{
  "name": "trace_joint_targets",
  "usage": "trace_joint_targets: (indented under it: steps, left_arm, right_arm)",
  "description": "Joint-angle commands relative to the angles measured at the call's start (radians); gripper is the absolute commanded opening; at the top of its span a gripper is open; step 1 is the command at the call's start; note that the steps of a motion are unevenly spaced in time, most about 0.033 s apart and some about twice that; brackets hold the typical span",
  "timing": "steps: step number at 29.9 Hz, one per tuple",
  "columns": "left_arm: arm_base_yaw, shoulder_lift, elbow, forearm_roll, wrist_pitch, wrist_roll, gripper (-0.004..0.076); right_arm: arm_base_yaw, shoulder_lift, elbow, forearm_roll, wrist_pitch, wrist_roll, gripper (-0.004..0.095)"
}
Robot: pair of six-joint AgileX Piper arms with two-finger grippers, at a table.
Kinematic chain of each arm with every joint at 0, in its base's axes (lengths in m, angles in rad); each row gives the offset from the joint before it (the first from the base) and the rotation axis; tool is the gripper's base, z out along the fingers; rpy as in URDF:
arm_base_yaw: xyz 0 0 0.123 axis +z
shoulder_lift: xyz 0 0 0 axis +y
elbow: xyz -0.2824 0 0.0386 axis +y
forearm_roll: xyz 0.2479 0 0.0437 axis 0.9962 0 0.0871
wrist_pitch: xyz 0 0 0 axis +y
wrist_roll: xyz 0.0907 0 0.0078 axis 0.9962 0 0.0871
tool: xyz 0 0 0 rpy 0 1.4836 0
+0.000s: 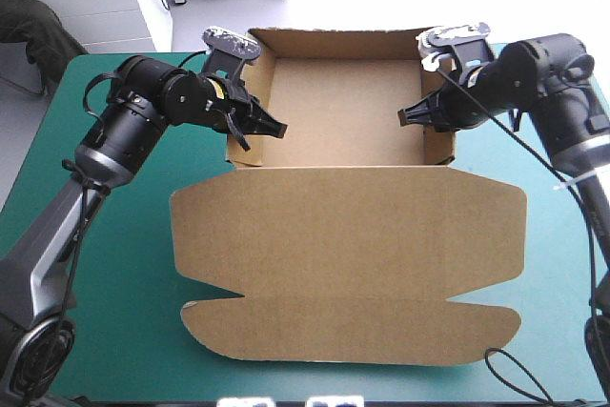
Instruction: Fold the box
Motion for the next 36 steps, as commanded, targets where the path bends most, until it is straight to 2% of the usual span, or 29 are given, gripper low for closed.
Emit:
trace_joint_targets:
  steps: [1, 9, 15, 26, 34, 36]
  left_arm:
    - [-0.022, 0.006, -0.035, -0.074, 0.047, 0.068, -0.0008]
    - [-0.018, 0.094, -0.036, -0.019, 0.081, 0.067, -0.0008]
    - [-0.016, 0.147, -0.036, 0.050, 0.128, 0.053, -0.0008]
    - [-0.016, 0.254, -0.036, 0.014, 0.170, 0.019, -0.0008]
    - [-0.016, 0.293, -0.036, 0.008, 0.176, 0.019, -0.0005]
    - [-0.016, 0.293, -0.036, 0.008, 0.177, 0.019, 0.0018]
  right_arm:
    - [0.044, 0.020, -0.025, 0.032, -0.077, 0.005, -0.0017]
    - [0.062, 0.145, -0.023, 0.005, -0.002, 0.058, -0.0018]
    - [0.062, 0.203, -0.020, 0.018, -0.002, 0.093, -0.0017]
    - [0.062, 0.271, 0.012, 0.015, -0.002, 0.087, -0.0017]
    - [0.062, 0.283, 0.052, -0.010, -0.002, 0.066, -0.0018]
    - [0.062, 0.283, 0.052, -0.010, -0.002, 0.066, -0.0017]
